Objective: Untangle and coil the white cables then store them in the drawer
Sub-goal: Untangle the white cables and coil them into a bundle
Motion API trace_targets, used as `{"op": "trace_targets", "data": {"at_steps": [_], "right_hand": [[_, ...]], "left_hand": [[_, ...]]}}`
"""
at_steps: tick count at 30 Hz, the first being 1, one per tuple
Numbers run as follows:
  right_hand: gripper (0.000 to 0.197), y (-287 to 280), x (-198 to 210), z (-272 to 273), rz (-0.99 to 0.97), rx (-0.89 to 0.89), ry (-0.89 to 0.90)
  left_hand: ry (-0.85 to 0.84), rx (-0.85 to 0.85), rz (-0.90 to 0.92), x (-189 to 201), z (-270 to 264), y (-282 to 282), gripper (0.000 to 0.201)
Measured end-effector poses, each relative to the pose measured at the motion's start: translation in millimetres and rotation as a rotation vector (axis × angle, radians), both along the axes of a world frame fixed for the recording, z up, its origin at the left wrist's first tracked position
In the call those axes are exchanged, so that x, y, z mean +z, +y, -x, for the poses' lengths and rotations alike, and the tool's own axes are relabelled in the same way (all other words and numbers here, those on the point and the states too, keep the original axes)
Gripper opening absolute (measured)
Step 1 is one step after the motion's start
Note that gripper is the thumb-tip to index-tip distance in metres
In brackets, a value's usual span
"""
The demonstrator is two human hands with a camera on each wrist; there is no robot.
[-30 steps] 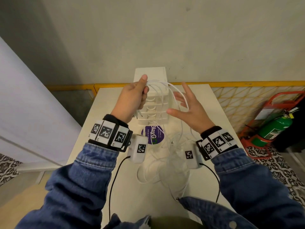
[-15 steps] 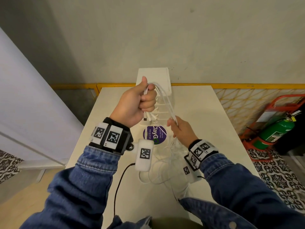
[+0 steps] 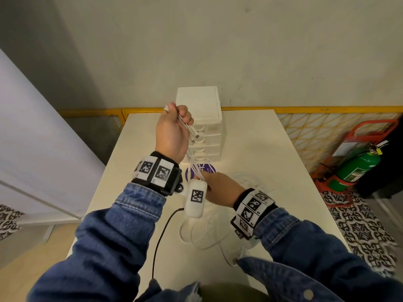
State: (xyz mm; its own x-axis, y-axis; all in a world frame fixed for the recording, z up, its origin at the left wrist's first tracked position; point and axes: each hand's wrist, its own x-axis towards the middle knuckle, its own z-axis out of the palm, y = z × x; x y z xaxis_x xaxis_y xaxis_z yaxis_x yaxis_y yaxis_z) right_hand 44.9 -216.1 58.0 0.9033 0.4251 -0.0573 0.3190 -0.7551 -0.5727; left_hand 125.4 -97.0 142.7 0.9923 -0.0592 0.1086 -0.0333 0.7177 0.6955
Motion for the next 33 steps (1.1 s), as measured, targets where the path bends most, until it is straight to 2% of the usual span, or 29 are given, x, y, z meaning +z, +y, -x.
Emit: {"op": "trace_targets", "data": {"at_steps": [3,5,7,9,11,12,14,16,18,22,24,27,30,33], "right_hand": [[0.007,-1,9,2,-0.018,0.054,-0.059],[0.012,-5,20,4,-0.027,0.045,-0.110],[0.015,-12,29,3,-0.065,0.007,-0.152],[0.024,-21,39,1,-0.154,-0.031,-0.201],[0.020,-28,48,-4,-0.274,-0.071,-0.241],[0.015,-30,54,-6,-0.314,-0.085,-0.263],[0.010,-36,63,-12,-0.358,-0.123,-0.312],[0.025,-41,70,-19,-0.399,-0.167,-0.326],[0.030,-46,73,-25,-0.491,-0.200,-0.281],[0.010,-46,62,-30,-0.627,-0.215,-0.204],[0.014,-43,49,-29,-0.639,-0.237,-0.187],[0.015,-33,23,-24,-0.547,-0.258,-0.143],[0.026,-25,-4,-20,-0.473,-0.281,-0.070],[0.029,-20,-16,-15,-0.423,-0.282,0.042]], "left_hand": [[-0.141,0.112,-0.449,-8,2,-1,0.027],[-0.279,0.086,-0.750,-16,4,1,0.024],[-0.343,-0.082,-0.937,-24,7,5,0.023],[-0.323,-0.260,-1.121,-28,12,8,0.024],[-0.273,-0.368,-1.241,-29,18,9,0.025],[-0.256,-0.424,-1.229,-28,21,8,0.025],[-0.194,-0.595,-1.034,-24,28,6,0.034],[-0.057,-0.739,-0.807,-19,32,2,0.052],[-0.024,-0.780,-0.727,-16,34,0,0.054],[-0.035,-0.783,-0.551,-5,35,2,0.046],[-0.014,-0.755,-0.424,-1,35,2,0.050],[-0.011,-0.678,-0.190,7,33,1,0.053],[-0.012,-0.570,0.046,15,27,3,0.047],[-0.030,-0.505,0.280,23,19,6,0.042]]}}
